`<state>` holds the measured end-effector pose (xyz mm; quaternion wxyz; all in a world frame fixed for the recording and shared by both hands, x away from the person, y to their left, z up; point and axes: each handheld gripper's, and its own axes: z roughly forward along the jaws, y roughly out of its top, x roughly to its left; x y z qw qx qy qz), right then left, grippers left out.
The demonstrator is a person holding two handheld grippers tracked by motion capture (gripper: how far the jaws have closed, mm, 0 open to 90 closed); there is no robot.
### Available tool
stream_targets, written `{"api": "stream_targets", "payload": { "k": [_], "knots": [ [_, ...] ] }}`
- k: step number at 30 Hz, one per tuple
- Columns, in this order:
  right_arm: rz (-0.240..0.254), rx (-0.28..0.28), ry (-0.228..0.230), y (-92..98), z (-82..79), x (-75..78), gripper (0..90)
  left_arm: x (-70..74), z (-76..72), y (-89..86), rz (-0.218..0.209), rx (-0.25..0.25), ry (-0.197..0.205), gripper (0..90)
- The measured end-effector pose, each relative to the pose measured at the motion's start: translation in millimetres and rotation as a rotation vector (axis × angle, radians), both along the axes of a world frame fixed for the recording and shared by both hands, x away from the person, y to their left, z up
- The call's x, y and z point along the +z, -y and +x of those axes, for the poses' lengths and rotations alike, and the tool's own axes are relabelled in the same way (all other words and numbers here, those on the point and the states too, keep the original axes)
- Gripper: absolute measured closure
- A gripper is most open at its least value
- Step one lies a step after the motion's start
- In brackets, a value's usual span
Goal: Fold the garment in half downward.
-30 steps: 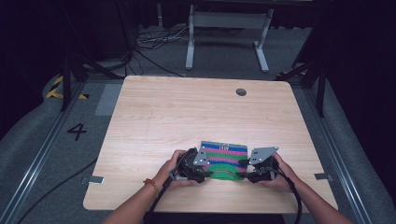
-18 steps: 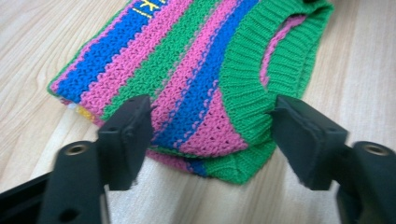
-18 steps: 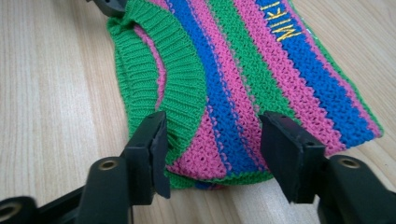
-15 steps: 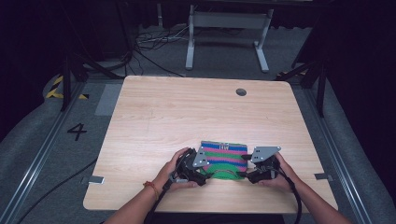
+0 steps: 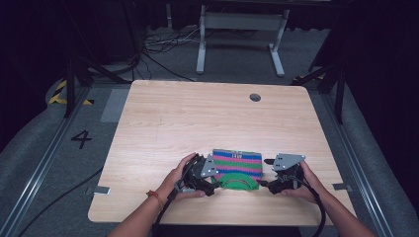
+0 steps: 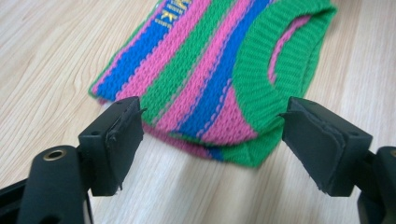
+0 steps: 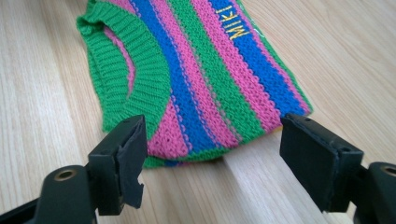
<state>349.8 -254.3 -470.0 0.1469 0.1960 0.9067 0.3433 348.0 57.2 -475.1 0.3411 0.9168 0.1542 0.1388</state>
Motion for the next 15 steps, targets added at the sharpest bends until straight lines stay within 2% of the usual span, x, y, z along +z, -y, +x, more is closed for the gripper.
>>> {"api": "stream_targets", "payload": {
  "k": [4, 10, 15],
  "knots": [
    [0.003, -0.011, 0.005, 5.3, -1.5, 2.9, 22.5, 2.0, -1.0, -5.5, 0.013, 0.01, 0.007, 19.5],
    [0.01, -0.053, 0.008, 16.8, -4.4, 6.6, 21.0, 9.8, -3.1, -26.9, 0.021, 0.05, 0.007, 20.0],
    [-0.033, -0.073, 0.014, 28.6, -10.5, 3.1, 20.5, 9.0, -6.7, -45.8, 0.048, 0.077, 0.006, 20.5]
  ]
}}
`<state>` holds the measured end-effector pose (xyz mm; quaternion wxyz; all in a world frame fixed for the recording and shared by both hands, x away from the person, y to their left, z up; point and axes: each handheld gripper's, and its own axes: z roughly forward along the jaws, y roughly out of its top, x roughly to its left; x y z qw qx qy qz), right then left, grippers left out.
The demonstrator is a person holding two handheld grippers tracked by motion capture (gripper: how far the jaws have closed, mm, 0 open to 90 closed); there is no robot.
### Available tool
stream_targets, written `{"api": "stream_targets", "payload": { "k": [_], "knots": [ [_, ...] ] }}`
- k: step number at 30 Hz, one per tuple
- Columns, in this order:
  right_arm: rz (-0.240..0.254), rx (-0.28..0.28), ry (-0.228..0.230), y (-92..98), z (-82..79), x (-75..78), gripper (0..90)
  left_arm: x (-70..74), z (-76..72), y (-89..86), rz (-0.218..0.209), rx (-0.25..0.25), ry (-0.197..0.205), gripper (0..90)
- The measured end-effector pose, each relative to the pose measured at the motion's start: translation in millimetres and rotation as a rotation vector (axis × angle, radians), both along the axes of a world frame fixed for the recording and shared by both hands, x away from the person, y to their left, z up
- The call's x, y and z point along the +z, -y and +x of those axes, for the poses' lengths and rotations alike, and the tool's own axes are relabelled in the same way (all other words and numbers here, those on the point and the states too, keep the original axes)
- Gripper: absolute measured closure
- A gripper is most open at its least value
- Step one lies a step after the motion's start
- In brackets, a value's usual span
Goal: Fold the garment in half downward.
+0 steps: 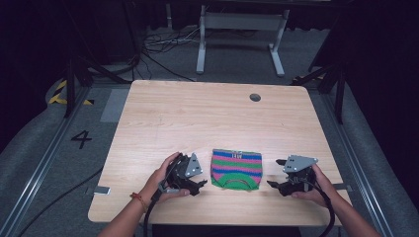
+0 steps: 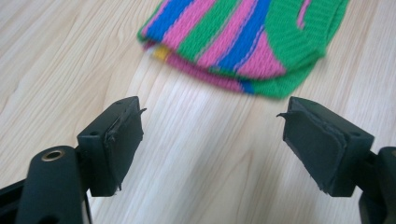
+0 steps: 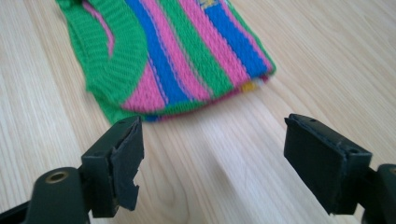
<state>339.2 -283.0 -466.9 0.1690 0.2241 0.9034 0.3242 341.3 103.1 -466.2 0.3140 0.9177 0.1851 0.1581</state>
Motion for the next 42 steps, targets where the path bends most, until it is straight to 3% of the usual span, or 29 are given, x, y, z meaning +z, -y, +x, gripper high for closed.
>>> {"api": "stream_targets", "payload": {
  "k": [4, 8, 15, 21, 26, 31, 33, 42],
  "knots": [
    [-0.026, -0.022, 0.025, 8.3, -3.8, -0.9, 20.5, -2.6, -2.7, -11.3, -0.008, 0.025, 0.002, 19.8],
    [-0.03, -0.051, 0.046, 24.5, -8.4, -0.4, 20.8, -5.5, -5.2, -20.7, 0.015, 0.041, 0.007, 19.0],
    [-0.001, -0.13, 0.009, 53.5, -10.3, -4.9, 21.0, -9.8, -4.8, -41.3, 0.013, 0.105, -0.004, 18.1],
    [0.0, -0.171, 0.01, 71.3, -14.6, -9.3, 21.3, -10.6, -4.8, -54.9, 0.0, 0.139, 0.0, 17.2],
    [0.021, -0.219, 0.004, 88.8, -18.3, -11.9, 22.0, -10.8, -6.5, -69.5, 0.015, 0.181, 0.002, 17.2],
    [0.032, -0.262, 0.0, 105.6, -22.2, -15.3, 22.0, -10.9, -9.4, -80.9, -0.004, 0.199, -0.001, 17.3],
    [0.044, -0.27, -0.009, 110.8, -23.2, -16.7, 22.0, -12.2, -9.7, -88.4, 0.021, 0.221, 0.006, 17.4],
    [0.063, -0.324, -0.025, 132.1, -28.5, -24.7, 21.8, -16.9, -12.4, -124.4, -0.031, 0.312, -0.027, 17.3]
  ]
}}
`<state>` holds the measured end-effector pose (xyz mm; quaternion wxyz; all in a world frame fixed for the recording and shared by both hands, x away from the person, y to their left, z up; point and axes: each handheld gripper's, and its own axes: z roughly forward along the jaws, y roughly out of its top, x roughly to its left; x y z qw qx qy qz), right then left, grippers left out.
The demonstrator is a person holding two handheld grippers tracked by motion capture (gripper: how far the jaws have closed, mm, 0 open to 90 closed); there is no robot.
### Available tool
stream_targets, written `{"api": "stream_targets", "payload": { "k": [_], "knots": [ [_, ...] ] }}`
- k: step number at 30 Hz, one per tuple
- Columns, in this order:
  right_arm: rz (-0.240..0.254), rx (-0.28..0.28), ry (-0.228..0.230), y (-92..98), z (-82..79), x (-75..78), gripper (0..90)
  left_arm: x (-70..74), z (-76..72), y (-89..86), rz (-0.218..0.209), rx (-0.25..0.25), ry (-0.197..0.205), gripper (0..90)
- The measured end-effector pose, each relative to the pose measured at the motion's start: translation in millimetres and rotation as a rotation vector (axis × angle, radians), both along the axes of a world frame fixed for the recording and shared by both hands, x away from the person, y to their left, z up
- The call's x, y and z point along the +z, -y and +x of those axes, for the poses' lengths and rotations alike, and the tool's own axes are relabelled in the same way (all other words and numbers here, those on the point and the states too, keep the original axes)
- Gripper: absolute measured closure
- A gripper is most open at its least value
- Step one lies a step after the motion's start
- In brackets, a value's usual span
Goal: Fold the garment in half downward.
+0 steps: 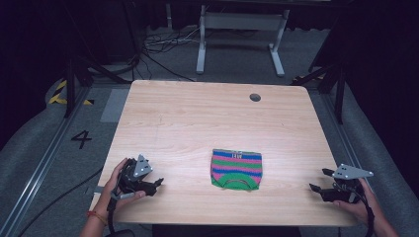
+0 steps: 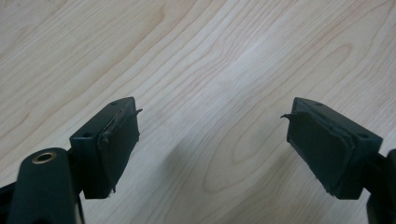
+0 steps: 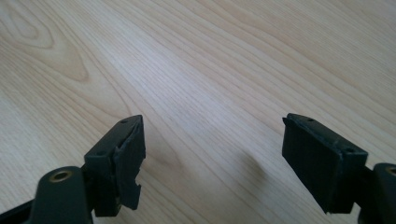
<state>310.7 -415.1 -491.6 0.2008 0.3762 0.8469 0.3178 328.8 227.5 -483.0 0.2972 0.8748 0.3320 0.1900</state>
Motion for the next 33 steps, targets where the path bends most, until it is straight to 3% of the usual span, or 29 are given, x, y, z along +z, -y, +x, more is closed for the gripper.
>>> {"api": "stream_targets", "payload": {
  "k": [8, 11, 13, 14, 18, 33],
  "knots": [
    [0.012, -0.04, -0.008, 9.6, -2.7, -4.1, 19.4, -7.6, -4.1, -29.9, -0.068, 0.057, -0.048, 17.1],
    [0.047, -0.038, -0.023, 12.0, -1.4, -5.5, 18.3, -12.9, -4.9, -37.0, -0.095, 0.061, -0.084, 17.3],
    [0.054, -0.041, -0.031, 12.3, -1.0, -6.9, 17.7, -13.5, -5.3, -38.5, -0.105, 0.066, -0.087, 16.8],
    [0.077, -0.048, -0.039, 12.7, 0.4, -10.5, 16.6, -15.8, -6.0, -42.5, -0.137, 0.075, -0.097, 16.6],
    [0.126, -0.06, -0.049, 14.4, 2.0, -14.4, 15.2, -16.0, -5.7, -43.9, -0.128, 0.081, -0.093, 14.9],
    [0.125, -0.097, -0.045, 12.4, 3.6, -14.6, 15.1, -16.8, -7.5, -40.7, -0.14, 0.13, -0.089, 14.2]
  ]
}}
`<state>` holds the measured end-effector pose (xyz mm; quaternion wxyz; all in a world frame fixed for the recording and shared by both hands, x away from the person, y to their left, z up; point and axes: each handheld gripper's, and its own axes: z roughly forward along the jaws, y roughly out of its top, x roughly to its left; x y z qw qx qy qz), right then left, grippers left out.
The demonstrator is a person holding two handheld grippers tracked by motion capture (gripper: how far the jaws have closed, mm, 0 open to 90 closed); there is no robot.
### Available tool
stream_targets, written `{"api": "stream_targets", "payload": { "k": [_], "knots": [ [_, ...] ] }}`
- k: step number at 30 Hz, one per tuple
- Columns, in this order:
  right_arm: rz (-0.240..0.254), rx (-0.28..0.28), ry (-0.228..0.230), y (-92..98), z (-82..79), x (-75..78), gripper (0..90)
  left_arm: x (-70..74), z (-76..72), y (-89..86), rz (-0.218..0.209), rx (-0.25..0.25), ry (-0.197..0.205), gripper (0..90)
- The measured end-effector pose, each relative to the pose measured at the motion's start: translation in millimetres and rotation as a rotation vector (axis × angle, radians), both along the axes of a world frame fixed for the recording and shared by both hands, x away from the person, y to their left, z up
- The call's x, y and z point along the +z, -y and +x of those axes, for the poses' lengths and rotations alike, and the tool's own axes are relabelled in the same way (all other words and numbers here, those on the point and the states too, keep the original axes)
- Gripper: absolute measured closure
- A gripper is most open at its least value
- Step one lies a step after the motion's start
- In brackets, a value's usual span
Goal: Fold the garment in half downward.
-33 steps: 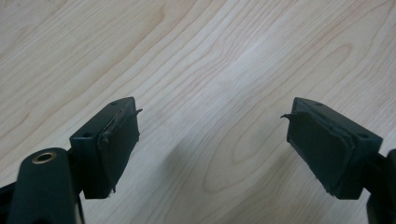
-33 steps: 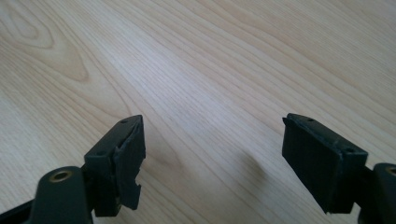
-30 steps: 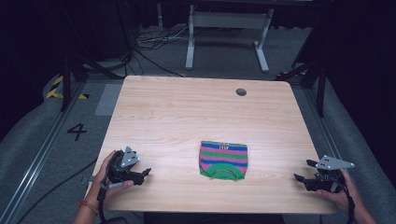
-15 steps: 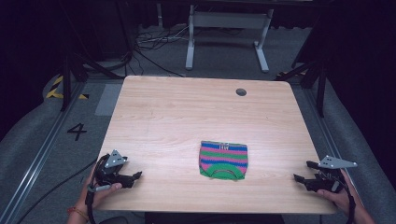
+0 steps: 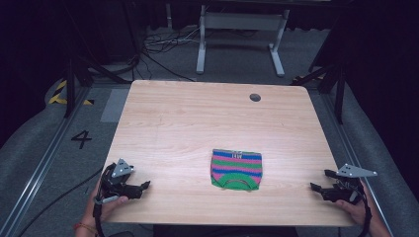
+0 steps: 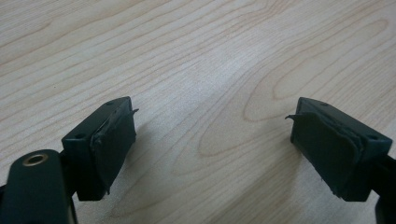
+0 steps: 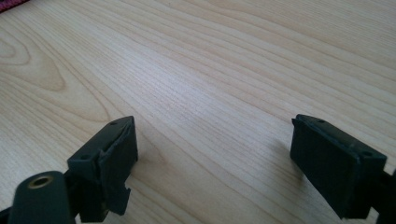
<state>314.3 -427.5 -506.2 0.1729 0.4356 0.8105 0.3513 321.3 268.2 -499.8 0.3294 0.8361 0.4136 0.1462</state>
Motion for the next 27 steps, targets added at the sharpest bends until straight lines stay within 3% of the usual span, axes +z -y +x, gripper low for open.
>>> {"api": "stream_targets", "payload": {
  "k": [5, 27],
  "knots": [
    [0.0, -0.001, 0.0, 0.1, 0.0, 0.0, 15.1, -0.3, 1.1, 2.4, -0.002, 0.026, -0.005, 12.6],
    [-0.003, -0.007, 0.005, 0.0, -0.5, -0.1, 15.1, -0.1, 1.7, 3.6, 0.001, 0.04, -0.011, 12.1]
  ]
}}
